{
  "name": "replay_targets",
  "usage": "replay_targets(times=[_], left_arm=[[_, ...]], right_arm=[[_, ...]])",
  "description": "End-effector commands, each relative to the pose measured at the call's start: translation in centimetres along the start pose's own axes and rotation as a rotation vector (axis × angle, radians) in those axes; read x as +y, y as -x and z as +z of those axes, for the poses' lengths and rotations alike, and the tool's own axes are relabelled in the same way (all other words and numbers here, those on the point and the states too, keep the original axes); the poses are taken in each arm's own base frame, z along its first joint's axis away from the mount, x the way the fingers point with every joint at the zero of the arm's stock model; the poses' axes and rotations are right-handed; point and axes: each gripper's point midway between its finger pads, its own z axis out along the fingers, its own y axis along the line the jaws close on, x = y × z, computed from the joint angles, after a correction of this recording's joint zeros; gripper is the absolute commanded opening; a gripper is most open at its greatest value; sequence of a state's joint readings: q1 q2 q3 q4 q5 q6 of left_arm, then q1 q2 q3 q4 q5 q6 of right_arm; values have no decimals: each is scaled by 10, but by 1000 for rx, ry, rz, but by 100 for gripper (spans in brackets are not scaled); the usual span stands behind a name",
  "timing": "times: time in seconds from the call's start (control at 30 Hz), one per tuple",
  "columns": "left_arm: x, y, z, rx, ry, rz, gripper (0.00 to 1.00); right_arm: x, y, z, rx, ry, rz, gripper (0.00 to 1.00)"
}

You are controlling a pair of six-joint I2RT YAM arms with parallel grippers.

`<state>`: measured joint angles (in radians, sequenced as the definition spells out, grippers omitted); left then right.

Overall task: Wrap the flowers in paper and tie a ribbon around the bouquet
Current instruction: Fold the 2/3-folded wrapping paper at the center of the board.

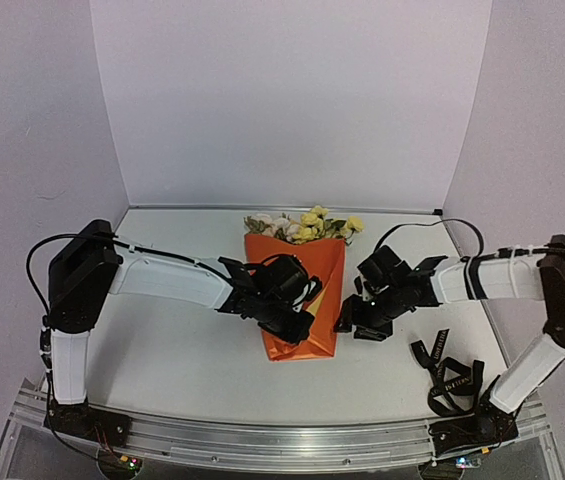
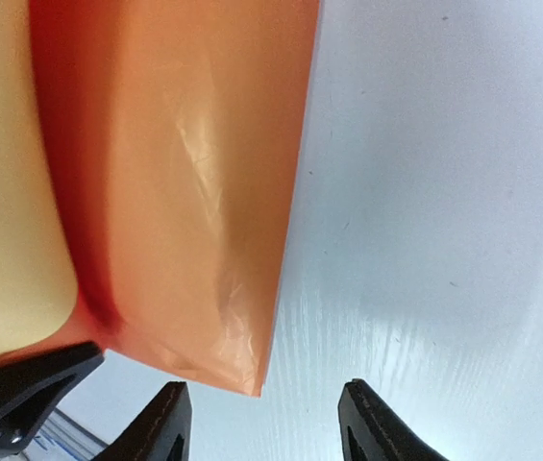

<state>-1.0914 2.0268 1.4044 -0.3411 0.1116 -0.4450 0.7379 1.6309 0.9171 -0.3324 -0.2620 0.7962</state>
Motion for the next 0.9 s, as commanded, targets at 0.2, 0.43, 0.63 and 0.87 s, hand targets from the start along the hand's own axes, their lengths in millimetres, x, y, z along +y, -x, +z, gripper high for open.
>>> replay_targets(times=[0.2,0.43,0.63,0.87], left_arm=[[-10,20,0,-21,-39,7,0],[-11,21,2,-13,-43,11,0],[-10,25,0,-16,-46,13,0],[-11,27,-4,-22,-54,13,10]], right_arm=[[43,73,-69,-209,168,36,73],[64,121,-59,-233,186,78,76],[57,126,-33,-185,145,107,57],[53,139,-15,-147,141,128,5]])
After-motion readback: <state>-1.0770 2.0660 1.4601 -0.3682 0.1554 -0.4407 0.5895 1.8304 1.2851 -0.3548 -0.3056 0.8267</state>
